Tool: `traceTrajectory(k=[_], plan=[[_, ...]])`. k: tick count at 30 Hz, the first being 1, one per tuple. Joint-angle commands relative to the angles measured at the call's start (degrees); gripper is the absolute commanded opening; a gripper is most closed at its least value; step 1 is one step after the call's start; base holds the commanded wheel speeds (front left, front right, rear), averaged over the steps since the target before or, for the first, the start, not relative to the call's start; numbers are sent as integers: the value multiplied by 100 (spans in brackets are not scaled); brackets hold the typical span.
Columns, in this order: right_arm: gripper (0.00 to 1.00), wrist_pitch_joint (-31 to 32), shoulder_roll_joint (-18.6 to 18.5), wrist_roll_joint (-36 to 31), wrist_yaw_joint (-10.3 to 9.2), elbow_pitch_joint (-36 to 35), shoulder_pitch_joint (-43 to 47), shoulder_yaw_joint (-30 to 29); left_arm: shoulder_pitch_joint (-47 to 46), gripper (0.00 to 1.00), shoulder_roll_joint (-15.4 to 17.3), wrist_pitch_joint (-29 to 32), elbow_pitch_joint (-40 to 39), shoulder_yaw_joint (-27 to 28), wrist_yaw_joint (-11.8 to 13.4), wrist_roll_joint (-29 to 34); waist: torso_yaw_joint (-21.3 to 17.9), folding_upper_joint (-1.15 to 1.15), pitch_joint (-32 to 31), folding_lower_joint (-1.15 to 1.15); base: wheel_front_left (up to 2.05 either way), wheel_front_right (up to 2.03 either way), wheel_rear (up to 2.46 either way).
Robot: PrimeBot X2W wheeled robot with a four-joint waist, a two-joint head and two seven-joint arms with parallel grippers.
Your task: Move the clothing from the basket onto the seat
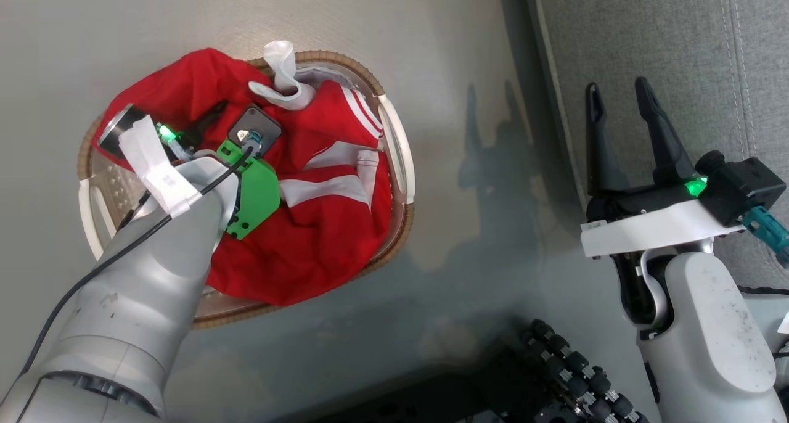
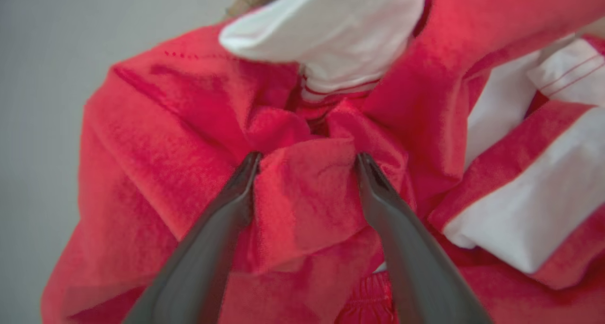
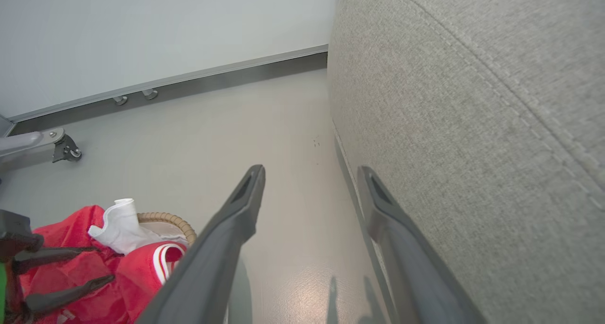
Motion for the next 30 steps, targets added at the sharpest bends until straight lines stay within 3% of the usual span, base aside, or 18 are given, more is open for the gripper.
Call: traceTrajectory(k=[1,3,6,13,20,30], plan=[[100,-28,-15,29,-2,9,-18,15,-59,100,-18,39,56,4,33,-28,-5,0,-2,0,0,0,0],[100,-27,-16,35,-2,22,-20,27,-21,73,-47,76,128,-23,41,-44,4,0,-19,0,0,0,0],[100,-28,-16,44,-2,45,-28,41,48,0,-87,49,206,-48,56,-99,16,0,-54,0,0,0,0],[100,-27,-17,-9,-2,149,37,22,260,0,-197,-178,282,-84,12,-238,65,0,-284,0,0,0,0],[100,-28,-17,-161,-2,268,182,-91,625,0,-273,-812,168,5,-57,-557,246,0,-836,0,0,0,0],[100,-28,-20,-584,-2,473,637,-325,1406,0,-172,-1073,-948,8,-133,-1007,763,0,-2132,0,0,0,0]])
